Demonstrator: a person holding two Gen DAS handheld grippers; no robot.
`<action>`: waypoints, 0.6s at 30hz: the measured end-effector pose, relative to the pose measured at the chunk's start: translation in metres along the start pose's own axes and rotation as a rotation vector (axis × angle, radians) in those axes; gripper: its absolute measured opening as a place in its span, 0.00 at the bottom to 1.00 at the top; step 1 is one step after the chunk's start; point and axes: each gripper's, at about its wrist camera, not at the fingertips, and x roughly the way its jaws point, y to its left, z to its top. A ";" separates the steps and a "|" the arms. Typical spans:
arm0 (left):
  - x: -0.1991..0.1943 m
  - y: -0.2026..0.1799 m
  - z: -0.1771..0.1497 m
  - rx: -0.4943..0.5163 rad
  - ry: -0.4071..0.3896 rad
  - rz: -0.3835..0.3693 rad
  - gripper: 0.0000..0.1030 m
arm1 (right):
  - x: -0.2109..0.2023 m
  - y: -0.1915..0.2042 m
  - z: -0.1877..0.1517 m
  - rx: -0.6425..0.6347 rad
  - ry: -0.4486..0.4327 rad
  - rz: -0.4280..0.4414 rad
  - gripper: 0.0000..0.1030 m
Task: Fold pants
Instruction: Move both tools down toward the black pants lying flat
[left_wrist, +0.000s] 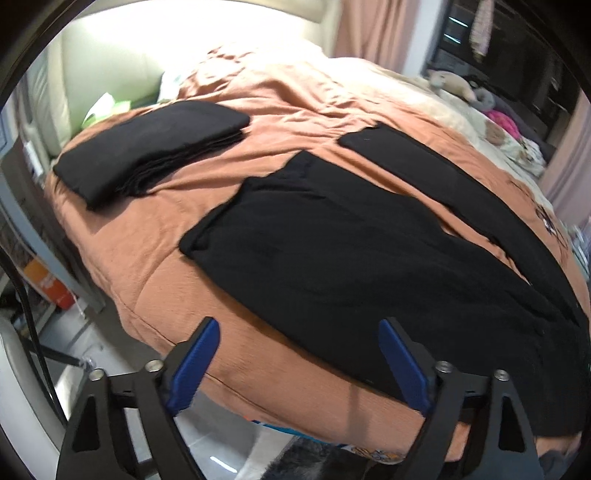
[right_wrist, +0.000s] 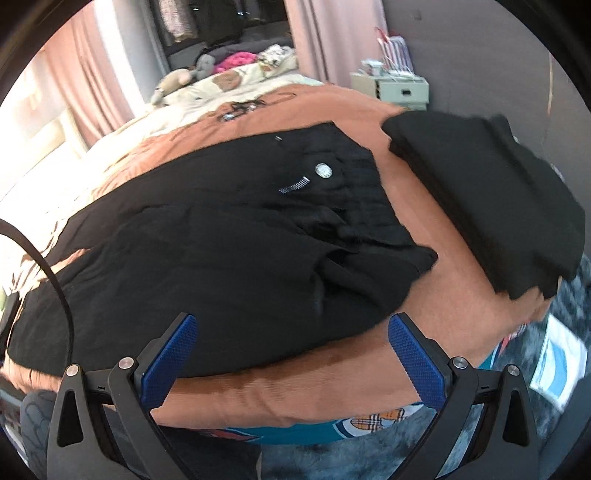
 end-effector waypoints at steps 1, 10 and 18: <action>0.003 0.004 0.001 -0.015 0.004 0.000 0.75 | 0.003 -0.004 0.001 0.011 0.004 0.005 1.00; 0.044 0.035 0.009 -0.169 0.068 -0.065 0.57 | 0.021 -0.027 0.003 0.111 0.032 0.062 0.87; 0.055 0.052 0.029 -0.265 0.041 -0.109 0.42 | 0.030 -0.053 -0.002 0.219 0.055 0.119 0.84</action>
